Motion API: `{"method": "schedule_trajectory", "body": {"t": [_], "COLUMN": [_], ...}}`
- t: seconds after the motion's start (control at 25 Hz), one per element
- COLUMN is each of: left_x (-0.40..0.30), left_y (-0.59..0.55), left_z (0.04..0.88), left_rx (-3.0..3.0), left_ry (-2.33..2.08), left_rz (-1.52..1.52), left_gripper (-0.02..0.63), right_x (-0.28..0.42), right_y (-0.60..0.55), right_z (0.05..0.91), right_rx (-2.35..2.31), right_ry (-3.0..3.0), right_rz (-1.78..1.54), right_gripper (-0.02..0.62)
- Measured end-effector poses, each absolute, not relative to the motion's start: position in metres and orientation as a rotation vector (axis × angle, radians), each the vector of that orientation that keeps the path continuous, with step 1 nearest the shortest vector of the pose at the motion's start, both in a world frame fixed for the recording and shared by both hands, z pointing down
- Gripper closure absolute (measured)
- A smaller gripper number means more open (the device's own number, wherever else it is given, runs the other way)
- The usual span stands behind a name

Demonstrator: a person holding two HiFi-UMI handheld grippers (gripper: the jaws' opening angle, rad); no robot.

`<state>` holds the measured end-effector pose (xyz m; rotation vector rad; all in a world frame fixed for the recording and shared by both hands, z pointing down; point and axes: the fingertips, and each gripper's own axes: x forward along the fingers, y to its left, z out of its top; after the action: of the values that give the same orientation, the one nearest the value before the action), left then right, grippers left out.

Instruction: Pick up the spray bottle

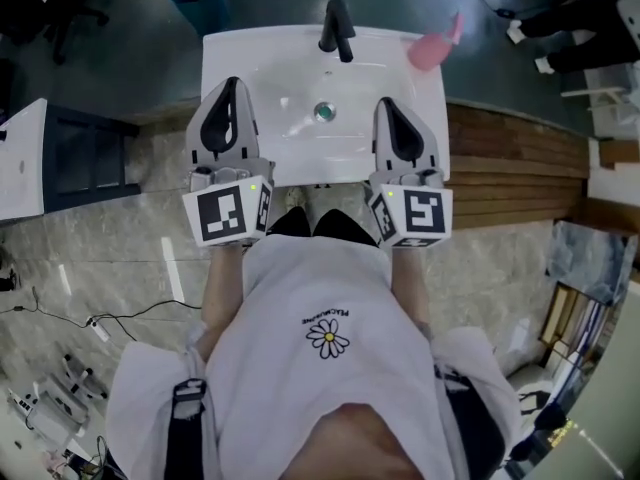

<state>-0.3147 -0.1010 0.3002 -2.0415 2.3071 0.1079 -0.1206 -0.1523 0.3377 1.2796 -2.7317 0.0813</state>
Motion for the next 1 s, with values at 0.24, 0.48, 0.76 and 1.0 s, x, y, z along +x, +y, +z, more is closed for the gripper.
{"method": "schedule_trajectory", "body": {"t": [0.24,0.48,0.76,1.0], "left_x": [-0.321,-0.33,-0.312,-0.298], "left_y": [-0.117,-0.118,-0.122,-0.126], "left_z": [0.301,0.301,0.301,0.289], "left_rx": [-2.04,-1.974,-1.913,-1.889], "left_ry": [2.308,2.377,2.419,2.398], "left_rz": [0.089,0.106,0.092,0.081], "left_gripper": [0.588,0.588,0.588,0.588], "right_x": [-0.116,-0.118,-0.109,-0.103], "right_y": [-0.177,-0.191,-0.201,-0.204], "right_z": [0.336,0.33,0.33,0.325], "right_rx": [1.372,1.309,1.228,1.208], "right_ry": [-2.701,-2.747,-2.799,-2.833], "right_rz": [0.114,0.088,0.086,0.097], "right_gripper": [0.566,0.566,0.566,0.566]}}
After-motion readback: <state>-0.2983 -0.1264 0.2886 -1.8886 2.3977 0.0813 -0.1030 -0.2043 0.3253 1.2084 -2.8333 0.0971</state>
